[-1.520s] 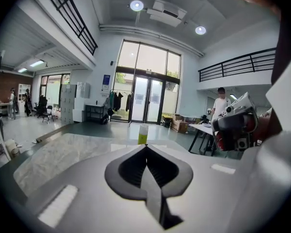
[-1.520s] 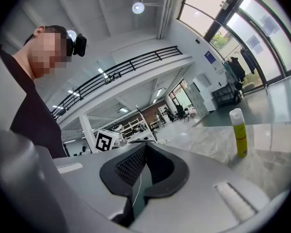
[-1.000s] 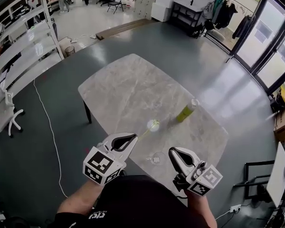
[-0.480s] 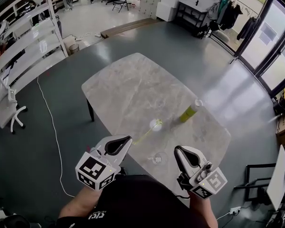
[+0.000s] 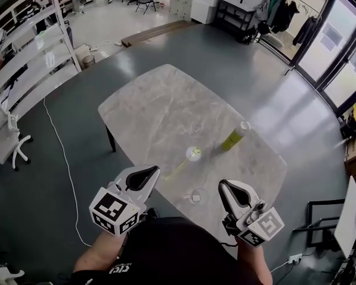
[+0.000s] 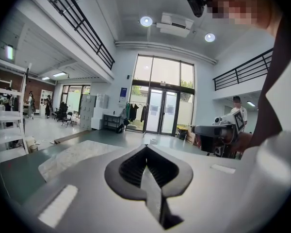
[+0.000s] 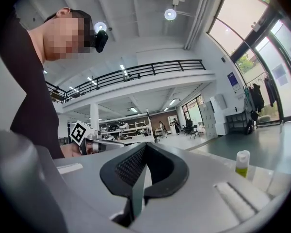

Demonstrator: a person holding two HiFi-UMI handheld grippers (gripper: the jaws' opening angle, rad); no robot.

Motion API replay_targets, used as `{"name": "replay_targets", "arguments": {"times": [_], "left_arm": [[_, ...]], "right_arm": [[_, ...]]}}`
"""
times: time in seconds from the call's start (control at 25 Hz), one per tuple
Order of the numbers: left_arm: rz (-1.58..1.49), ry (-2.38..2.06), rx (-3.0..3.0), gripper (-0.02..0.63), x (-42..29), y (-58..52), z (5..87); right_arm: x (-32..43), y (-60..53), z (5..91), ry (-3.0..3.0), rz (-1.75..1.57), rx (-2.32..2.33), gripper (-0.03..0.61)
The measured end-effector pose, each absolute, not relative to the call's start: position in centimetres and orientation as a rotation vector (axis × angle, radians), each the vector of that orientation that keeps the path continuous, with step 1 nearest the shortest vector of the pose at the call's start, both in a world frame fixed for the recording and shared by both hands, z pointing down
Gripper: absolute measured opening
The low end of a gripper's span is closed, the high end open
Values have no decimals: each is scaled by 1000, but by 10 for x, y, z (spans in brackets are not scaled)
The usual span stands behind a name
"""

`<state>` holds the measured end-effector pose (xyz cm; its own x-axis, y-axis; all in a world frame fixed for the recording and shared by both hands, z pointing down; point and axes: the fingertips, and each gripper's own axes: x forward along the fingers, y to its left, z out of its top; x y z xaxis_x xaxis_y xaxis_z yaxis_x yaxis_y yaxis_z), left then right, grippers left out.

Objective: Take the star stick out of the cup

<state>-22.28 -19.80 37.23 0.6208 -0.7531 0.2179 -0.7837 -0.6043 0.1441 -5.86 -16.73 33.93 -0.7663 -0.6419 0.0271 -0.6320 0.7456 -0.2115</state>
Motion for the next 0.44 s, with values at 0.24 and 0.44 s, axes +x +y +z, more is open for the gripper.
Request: {"name": "replay_targets", "arguments": {"times": [0.24,0.44], "left_arm": [[215,-1239,2623,3,-215,-199,378],[226,-1219,2630,3,-204,-199,380]], "right_arm": [[-55,-168,345,2887,-334,-1070,11],[-48,-168,346,2888,-337,-1073,11]]}}
